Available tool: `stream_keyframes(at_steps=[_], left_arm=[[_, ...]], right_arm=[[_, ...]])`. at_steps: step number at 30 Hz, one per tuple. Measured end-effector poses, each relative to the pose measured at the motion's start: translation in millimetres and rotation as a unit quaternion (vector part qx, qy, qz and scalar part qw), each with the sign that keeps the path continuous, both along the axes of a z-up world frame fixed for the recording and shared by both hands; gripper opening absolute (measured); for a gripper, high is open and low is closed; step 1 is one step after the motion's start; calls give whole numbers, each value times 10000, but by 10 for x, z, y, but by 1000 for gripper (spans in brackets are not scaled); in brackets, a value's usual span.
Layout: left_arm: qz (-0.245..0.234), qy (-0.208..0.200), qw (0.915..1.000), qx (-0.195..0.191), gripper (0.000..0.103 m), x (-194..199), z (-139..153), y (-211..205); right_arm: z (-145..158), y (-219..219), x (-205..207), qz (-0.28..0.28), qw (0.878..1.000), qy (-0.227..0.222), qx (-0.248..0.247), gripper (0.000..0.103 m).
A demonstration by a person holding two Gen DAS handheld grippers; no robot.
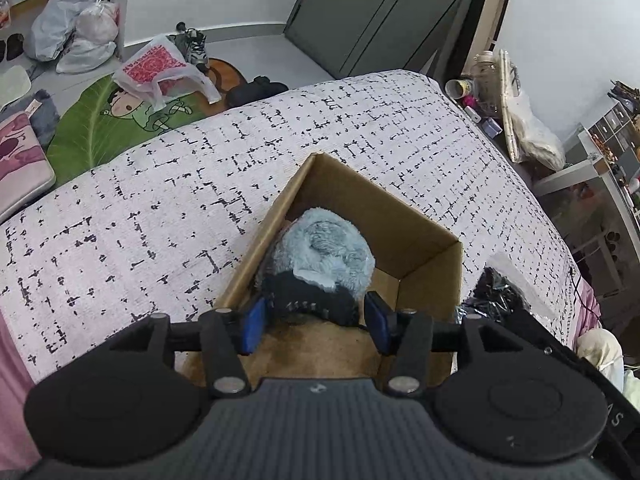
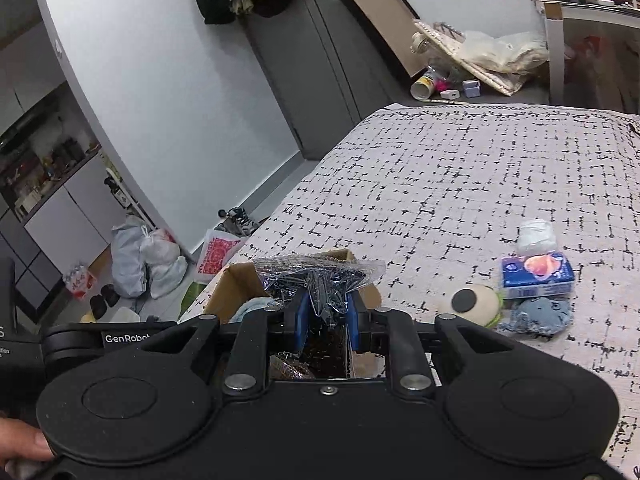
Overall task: Organize soft objects
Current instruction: 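Open the left tool to drop the pouch in the box while the right tool releases the clear bag there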
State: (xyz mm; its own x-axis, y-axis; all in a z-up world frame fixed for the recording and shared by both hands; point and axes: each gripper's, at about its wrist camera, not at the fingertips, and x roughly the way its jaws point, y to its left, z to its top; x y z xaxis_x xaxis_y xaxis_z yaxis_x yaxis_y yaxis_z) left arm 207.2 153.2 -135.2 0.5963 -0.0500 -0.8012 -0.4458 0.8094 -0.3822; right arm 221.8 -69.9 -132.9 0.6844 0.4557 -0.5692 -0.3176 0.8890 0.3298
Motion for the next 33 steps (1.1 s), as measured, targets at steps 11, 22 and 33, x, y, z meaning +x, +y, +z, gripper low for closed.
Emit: stream_keyframes(at_steps=[11,22,33], left_arm=[[-145,88,9996,205,67,38,111,-79],[-272,-53,9982,536,83,-58,325,-298],[-146,-386,9964,742,88,-165,607,-587]], right_arm=[[50,49,41,144,9991,-46,402,30],[212,-183,-54,-24,9984,23,566,68],[419,-554,-142,-196,9982,34,565,94]])
